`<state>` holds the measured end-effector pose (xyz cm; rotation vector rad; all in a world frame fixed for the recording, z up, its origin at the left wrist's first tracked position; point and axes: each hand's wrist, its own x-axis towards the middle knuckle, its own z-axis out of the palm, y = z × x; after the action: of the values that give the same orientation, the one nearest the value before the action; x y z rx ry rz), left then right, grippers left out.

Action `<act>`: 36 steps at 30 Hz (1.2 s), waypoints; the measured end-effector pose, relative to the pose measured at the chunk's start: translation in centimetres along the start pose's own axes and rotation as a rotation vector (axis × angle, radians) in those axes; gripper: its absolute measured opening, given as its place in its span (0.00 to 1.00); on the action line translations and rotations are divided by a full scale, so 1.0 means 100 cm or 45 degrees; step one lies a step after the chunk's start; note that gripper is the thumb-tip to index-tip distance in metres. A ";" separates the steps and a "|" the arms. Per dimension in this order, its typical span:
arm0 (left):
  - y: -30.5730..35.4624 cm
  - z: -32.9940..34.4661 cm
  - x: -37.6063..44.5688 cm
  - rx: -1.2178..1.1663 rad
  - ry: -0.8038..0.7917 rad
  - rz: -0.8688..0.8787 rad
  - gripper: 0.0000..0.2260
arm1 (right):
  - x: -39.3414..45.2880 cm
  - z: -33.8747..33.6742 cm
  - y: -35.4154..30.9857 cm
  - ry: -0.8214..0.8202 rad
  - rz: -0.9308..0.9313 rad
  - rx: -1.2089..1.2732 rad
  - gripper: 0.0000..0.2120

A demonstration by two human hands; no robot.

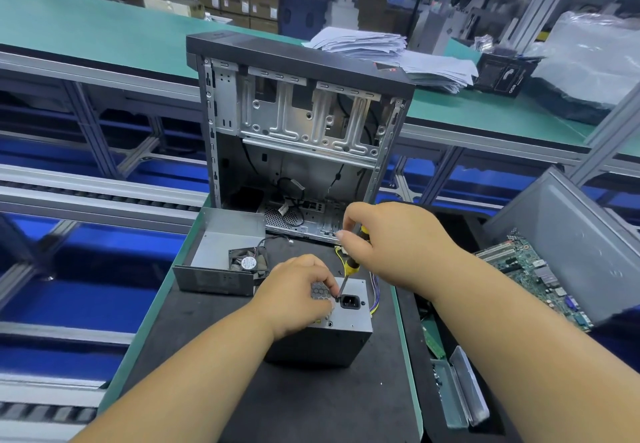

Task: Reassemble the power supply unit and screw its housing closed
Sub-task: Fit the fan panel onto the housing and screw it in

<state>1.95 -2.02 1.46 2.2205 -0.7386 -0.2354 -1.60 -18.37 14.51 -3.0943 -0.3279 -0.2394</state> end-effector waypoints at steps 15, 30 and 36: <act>0.000 0.001 -0.001 0.018 0.004 -0.015 0.06 | -0.006 -0.001 0.000 -0.009 -0.007 0.177 0.14; 0.000 0.003 -0.002 0.031 0.020 -0.003 0.05 | -0.009 0.000 0.000 0.011 0.013 -0.007 0.14; 0.000 0.003 -0.002 0.035 0.020 -0.014 0.06 | -0.009 -0.002 -0.001 0.040 -0.004 0.105 0.15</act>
<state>1.73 -2.08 1.23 2.2506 -0.7251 -0.2141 -2.49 -18.49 14.53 -3.0059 -0.3326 -0.2677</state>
